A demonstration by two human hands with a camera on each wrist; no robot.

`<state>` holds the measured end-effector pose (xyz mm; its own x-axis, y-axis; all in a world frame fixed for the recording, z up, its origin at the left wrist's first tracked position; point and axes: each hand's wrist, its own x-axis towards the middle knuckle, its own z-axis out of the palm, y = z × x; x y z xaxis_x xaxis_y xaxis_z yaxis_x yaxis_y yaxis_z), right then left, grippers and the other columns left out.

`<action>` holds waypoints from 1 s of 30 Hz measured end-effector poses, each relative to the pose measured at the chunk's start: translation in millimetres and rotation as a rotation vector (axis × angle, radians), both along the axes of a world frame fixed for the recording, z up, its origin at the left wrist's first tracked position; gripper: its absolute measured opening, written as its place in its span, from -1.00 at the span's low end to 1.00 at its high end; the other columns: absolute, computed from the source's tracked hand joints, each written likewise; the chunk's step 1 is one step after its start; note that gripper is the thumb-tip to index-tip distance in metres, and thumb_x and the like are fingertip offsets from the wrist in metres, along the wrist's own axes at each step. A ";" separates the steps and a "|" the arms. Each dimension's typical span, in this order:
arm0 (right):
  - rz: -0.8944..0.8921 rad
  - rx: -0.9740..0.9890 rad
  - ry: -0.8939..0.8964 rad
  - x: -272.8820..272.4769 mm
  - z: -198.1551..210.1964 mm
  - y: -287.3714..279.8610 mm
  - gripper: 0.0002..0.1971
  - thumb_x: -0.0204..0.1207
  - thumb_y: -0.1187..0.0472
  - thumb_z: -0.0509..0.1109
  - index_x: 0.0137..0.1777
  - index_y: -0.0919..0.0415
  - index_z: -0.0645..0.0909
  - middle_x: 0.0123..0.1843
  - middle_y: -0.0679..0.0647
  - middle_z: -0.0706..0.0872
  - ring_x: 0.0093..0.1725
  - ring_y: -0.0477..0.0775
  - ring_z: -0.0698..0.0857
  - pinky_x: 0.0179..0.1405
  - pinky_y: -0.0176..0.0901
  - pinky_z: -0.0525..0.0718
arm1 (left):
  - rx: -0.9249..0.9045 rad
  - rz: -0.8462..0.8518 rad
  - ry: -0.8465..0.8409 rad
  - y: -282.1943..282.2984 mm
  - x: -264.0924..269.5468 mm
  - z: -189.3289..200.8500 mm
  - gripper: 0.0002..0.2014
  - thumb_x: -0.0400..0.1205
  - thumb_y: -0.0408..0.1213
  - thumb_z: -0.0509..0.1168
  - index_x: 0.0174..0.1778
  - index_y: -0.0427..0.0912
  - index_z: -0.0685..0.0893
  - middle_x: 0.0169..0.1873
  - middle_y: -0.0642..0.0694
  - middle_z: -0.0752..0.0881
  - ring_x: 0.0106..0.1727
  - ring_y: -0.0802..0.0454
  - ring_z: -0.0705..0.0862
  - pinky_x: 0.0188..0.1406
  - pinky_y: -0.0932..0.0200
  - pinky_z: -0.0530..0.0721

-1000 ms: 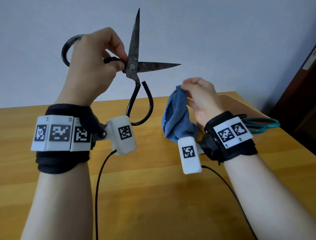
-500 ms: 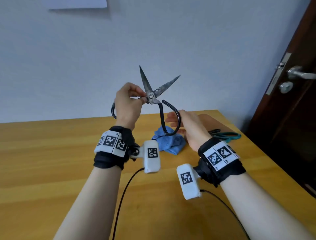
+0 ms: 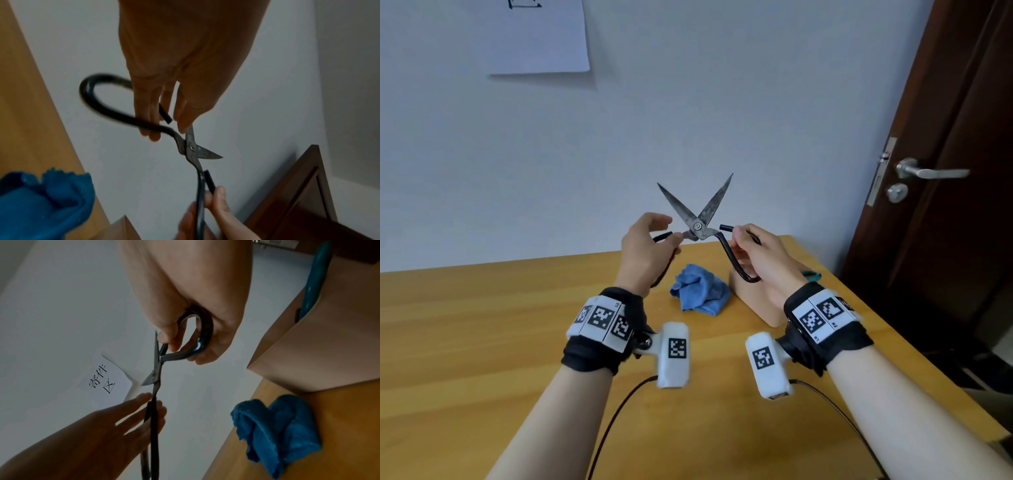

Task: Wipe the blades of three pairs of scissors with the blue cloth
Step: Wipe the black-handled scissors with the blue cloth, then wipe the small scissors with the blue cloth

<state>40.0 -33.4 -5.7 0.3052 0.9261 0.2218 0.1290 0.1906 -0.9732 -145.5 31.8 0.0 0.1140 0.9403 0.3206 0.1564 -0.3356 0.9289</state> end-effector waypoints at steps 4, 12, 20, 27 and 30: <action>0.059 0.010 -0.120 7.9 3.1 -5.4 -0.73 0.74 0.05 0.29 -0.13 0.17 0.62 -0.26 -0.03 0.66 -0.22 -0.04 0.62 -0.22 -0.24 0.56 | -0.031 -0.065 0.252 -7.7 -14.7 -0.3 -0.84 0.64 -0.24 0.48 0.06 -0.24 0.78 -0.04 -0.16 0.83 -0.27 -0.13 0.87 -0.31 0.11 0.81; 0.116 -0.011 -0.125 14.0 -3.4 -10.6 -0.71 0.73 0.01 0.29 -0.13 0.17 0.63 -0.28 -0.05 0.64 -0.29 -0.15 0.59 -0.24 -0.32 0.53 | 0.064 -0.160 0.418 -6.1 -36.2 -4.6 -0.81 0.58 -0.06 0.53 -0.28 -0.07 0.83 -0.42 0.07 0.79 -0.39 0.21 0.57 -0.27 0.21 0.47; 0.111 -0.028 0.207 0.1 -5.9 -9.5 -0.72 0.75 0.04 0.26 -0.15 0.17 0.58 -0.22 -0.01 0.65 -0.20 -0.09 0.60 -0.44 -0.35 0.46 | -0.074 -0.119 -0.067 -7.6 -17.7 -13.9 -0.69 0.63 -0.05 0.47 -0.23 -0.22 0.63 -0.47 0.08 0.39 -0.40 0.14 0.36 -0.29 0.23 0.39; 0.196 -0.030 0.275 -24.8 -13.1 -2.2 -0.67 0.80 -0.05 0.07 -0.08 0.14 0.46 -0.15 0.12 0.69 -0.23 -0.02 0.70 -0.18 -0.15 0.61 | -0.097 -0.150 -0.307 -25.1 26.2 -25.5 -0.62 0.68 -0.01 0.42 -0.19 -0.19 0.42 -0.43 0.04 0.30 -0.39 0.08 0.29 -0.29 0.16 0.36; 0.179 -0.046 0.262 -27.8 -9.4 -4.6 -0.67 0.83 -0.02 0.01 -0.03 0.16 0.44 -0.18 0.10 0.74 -0.28 -0.04 0.74 -0.27 -0.19 0.64 | -0.189 -0.139 -0.374 -26.6 36.8 -30.0 -0.62 0.75 0.08 0.27 -0.18 -0.16 0.46 -0.42 0.03 0.39 -0.40 0.09 0.37 -0.37 0.25 0.43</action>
<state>12.2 -38.0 -15.1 0.1775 0.9775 0.1143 -0.1590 0.1431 -0.9769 -108.7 5.2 -30.0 0.1526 0.9704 0.1874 -0.2374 -0.1480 0.9601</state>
